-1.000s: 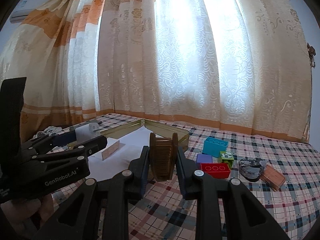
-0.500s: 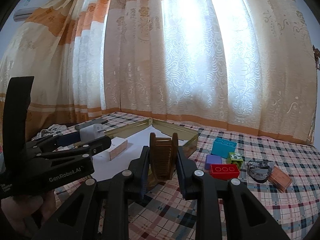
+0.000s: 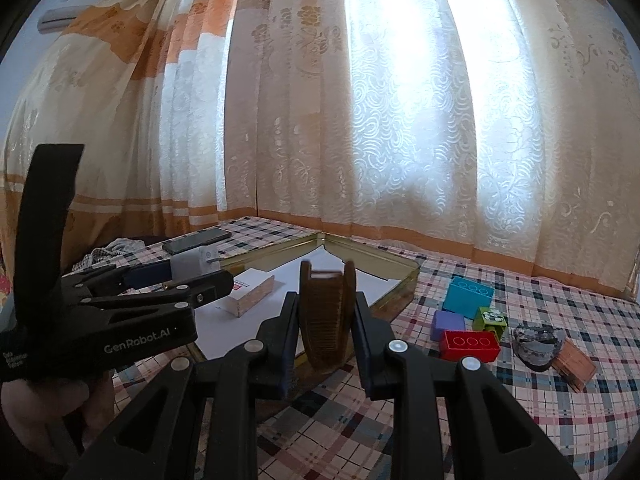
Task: Organize rigid objects
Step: 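Lower the white charger into the tray with the left gripper while the right lowers the comb, then open both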
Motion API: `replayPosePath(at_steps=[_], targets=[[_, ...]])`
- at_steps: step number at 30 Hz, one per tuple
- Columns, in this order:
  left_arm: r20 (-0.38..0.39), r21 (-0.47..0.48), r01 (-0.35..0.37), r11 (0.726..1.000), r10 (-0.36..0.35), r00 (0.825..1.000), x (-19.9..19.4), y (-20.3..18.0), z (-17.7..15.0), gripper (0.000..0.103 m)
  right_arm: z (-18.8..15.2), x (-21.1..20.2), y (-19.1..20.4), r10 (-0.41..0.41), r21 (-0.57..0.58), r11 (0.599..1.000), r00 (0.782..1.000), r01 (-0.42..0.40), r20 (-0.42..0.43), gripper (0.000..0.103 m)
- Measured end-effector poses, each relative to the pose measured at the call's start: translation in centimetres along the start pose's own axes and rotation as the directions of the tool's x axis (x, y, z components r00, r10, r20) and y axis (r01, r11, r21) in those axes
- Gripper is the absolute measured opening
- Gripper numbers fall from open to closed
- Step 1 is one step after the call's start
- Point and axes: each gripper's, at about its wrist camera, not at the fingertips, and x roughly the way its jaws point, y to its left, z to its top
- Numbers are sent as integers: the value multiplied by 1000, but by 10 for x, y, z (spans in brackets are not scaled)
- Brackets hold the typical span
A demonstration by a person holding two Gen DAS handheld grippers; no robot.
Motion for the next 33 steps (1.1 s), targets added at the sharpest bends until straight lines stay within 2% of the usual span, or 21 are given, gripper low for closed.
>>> replayPosePath(at_steps=[11,21,29,31,33], targets=[[-56,34,6,999,-4,998,20,2,15,66,27,20,-6,50,13,999,999,-50,-13,28],[-141,73,-18,997,28,990,53,7,31,66,44,77,-11,145,68,988,978,-135,-153,28],[-171,99,-46,994,62,983,74,10,39,67,46,115,-10,153,59,988,964,-143,-217,28],[-171,97,-60,993,76,982,76,12,40,68,47,121,-12,142,66,989,968,-130,-209,34],[-164,88,-68,994,82,983,74,15,41,72,48,122,-16,108,77,992,975,-95,-195,55]])
